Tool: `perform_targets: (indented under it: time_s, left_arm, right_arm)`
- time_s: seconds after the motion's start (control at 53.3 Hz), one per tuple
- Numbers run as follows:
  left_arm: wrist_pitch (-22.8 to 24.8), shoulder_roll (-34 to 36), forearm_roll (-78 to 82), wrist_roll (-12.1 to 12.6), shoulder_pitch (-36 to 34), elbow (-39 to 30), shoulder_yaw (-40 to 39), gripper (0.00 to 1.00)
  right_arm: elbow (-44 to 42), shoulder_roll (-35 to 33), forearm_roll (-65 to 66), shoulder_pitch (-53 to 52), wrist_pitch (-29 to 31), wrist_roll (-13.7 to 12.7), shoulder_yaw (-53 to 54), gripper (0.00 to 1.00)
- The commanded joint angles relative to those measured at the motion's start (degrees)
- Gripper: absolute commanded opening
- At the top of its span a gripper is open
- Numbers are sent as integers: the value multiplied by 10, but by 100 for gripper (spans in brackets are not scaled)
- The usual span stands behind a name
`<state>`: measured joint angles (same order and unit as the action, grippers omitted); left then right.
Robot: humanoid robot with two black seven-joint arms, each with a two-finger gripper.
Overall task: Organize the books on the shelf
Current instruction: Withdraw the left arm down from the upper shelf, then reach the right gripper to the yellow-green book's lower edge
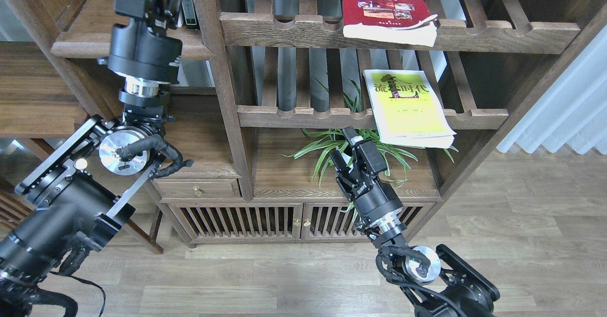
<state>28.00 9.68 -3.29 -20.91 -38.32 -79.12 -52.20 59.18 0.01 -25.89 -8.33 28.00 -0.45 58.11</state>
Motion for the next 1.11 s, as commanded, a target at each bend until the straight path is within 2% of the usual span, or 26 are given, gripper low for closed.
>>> perform_targets:
  time_s: [0.0, 0.15, 0.282, 0.563, 1.089]
  left_arm:
    - [0, 3, 0, 27, 33, 2, 15, 100]
    - [0, 11, 0, 39, 66, 4, 20, 100]
    - [0, 22, 1, 60, 91, 19, 24, 100]
    - [0, 43, 1, 60, 122, 34, 22, 100]
    - [0, 45, 0, 61, 127, 34, 19, 100]
  right_arm:
    - [-31, 0, -1, -10, 0, -2, 13, 98]
    - [-57, 0, 0, -15, 0, -2, 19, 98]
    - [-72, 0, -4, -20, -6, -7, 36, 98]
    - [-111, 0, -4, -34, -7, -8, 63, 98]
    - [-136, -7, -18, -42, -6, -8, 98, 98]
